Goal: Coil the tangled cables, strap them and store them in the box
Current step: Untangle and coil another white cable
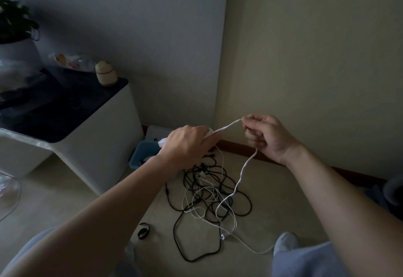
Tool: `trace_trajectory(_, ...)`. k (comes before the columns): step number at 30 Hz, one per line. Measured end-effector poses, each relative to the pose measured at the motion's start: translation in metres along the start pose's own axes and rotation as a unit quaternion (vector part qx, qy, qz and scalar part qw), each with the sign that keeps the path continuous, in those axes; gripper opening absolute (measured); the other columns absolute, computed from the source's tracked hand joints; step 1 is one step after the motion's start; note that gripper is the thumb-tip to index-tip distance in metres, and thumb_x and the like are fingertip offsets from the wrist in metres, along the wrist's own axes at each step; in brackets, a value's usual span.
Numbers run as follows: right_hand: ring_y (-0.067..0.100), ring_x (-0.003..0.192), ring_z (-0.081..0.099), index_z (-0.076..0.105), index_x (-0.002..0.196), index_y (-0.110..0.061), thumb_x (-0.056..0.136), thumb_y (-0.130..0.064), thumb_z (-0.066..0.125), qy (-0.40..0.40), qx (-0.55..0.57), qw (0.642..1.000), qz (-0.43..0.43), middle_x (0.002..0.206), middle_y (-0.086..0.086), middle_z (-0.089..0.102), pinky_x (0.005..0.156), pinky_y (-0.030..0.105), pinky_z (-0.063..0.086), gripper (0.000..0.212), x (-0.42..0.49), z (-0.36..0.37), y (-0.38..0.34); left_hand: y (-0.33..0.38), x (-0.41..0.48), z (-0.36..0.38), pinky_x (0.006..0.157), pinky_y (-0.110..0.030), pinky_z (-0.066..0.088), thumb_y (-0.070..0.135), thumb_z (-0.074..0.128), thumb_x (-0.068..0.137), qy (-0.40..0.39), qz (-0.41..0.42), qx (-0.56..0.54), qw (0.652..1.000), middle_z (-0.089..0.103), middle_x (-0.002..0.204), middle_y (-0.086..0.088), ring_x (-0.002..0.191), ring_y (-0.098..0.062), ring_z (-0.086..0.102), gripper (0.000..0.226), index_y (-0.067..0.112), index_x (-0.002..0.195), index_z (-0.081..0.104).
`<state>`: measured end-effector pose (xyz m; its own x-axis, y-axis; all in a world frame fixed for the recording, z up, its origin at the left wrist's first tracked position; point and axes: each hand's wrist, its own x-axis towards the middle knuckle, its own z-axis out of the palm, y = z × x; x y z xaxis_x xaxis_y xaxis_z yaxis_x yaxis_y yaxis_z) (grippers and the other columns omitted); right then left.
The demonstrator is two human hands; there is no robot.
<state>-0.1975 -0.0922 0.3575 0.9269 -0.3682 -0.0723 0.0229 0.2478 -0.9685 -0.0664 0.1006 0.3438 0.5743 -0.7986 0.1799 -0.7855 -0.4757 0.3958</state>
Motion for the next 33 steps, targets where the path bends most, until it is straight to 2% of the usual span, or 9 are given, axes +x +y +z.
trace_trajectory(3,0.008,0.044,0.023,0.06,0.066,-0.013,0.093,-0.014,0.064,0.058,-0.019,0.998,-0.026,0.05,-0.006,0.029,0.041,0.02,0.023,0.027,0.006,0.001,0.009,0.01,-0.002,0.001,0.053,-0.028,0.035,0.058,0.039,0.099,-0.02,0.015,-0.128,0.991,0.059,0.058,0.013,0.054,-0.005,0.053,0.051,0.022,0.07,0.061)
trace_trajectory(5,0.007,0.044,0.026,0.063,0.064,-0.014,0.096,-0.012,0.062,0.073,-0.035,0.996,-0.033,0.049,-0.007,0.031,0.045,0.021,0.025,0.032,0.009,0.001,0.012,0.014,-0.001,-0.001,0.054,-0.026,0.038,0.05,0.045,0.101,-0.013,-0.006,-0.249,0.968,0.057,0.053,0.015,0.048,-0.001,0.049,0.05,0.02,0.066,0.063)
trace_trajectory(9,0.008,0.046,0.029,0.065,0.063,-0.018,0.097,-0.014,0.062,0.075,-0.063,0.994,-0.037,0.05,-0.007,0.034,0.052,0.025,0.028,0.035,0.012,-0.001,0.018,0.017,0.001,-0.007,0.049,-0.026,0.037,0.041,0.053,0.102,-0.039,-0.06,-0.418,0.905,0.048,0.047,0.003,0.042,-0.014,0.042,0.049,0.011,0.065,0.065)
trace_trajectory(14,0.009,0.044,0.033,0.055,0.068,-0.013,0.103,-0.018,0.05,0.062,-0.191,0.979,-0.026,0.049,-0.008,0.039,0.051,0.027,0.031,0.036,0.011,0.005,0.033,0.026,0.001,-0.02,0.041,-0.018,0.027,0.038,0.048,0.103,-0.067,-0.111,-0.618,0.776,0.03,0.046,0.006,0.038,-0.01,0.025,0.045,0.013,0.066,0.055)
trace_trajectory(18,0.013,0.046,0.031,0.045,0.07,-0.014,0.107,-0.02,0.04,0.051,-0.28,0.958,0.017,0.051,-0.005,0.034,0.051,0.032,0.029,0.038,0.009,0.025,0.046,0.021,0.003,-0.038,0.042,-0.02,0.03,0.046,0.047,0.098,-0.044,-0.141,-0.752,0.642,0.029,0.049,0.009,0.039,-0.007,0.024,0.042,0.017,0.069,0.055)
trace_trajectory(22,0.01,0.043,0.033,0.045,0.07,-0.016,0.107,-0.028,0.038,-0.014,-0.31,0.948,0.063,0.051,-0.009,0.037,0.049,0.027,0.036,0.04,0.004,0.042,0.048,0.01,0.007,-0.051,0.048,-0.022,0.038,0.054,0.042,0.09,0.001,-0.142,-0.805,0.576,0.03,0.054,0.004,0.046,-0.01,0.026,0.048,0.009,0.079,0.056)
trace_trajectory(26,0.009,0.04,0.03,0.047,0.07,-0.013,0.108,-0.028,0.036,-0.08,-0.317,0.94,0.095,0.047,-0.009,0.037,0.051,0.028,0.037,0.042,0.0,0.056,0.049,0.004,0.012,-0.047,0.058,-0.028,0.038,0.045,0.036,0.095,0.072,-0.159,-0.795,0.581,0.034,0.059,0.001,0.051,-0.014,0.034,0.043,0.008,0.083,0.054)
trace_trajectory(30,0.011,0.047,0.033,0.06,0.079,-0.015,0.103,-0.034,0.045,-0.083,-0.291,0.951,0.054,0.055,-0.004,0.039,0.053,0.03,0.036,0.034,-0.005,0.067,0.047,-0.001,0.016,-0.042,0.057,-0.031,0.034,0.035,0.036,0.097,0.149,-0.163,-0.73,0.647,0.036,0.06,0.0,0.052,-0.016,0.036,0.033,0.01,0.082,0.049)
trace_trajectory(33,0.009,0.048,0.036,0.067,0.083,-0.018,0.099,-0.037,0.051,-0.086,-0.281,0.956,0.018,0.055,-0.004,0.042,0.049,0.026,0.032,0.03,-0.01,0.075,0.046,-0.002,0.017,-0.038,0.055,-0.028,0.034,0.039,0.042,0.087,0.182,-0.146,-0.674,0.7,0.039,0.063,-0.001,0.055,-0.015,0.037,0.031,0.01,0.085,0.049)
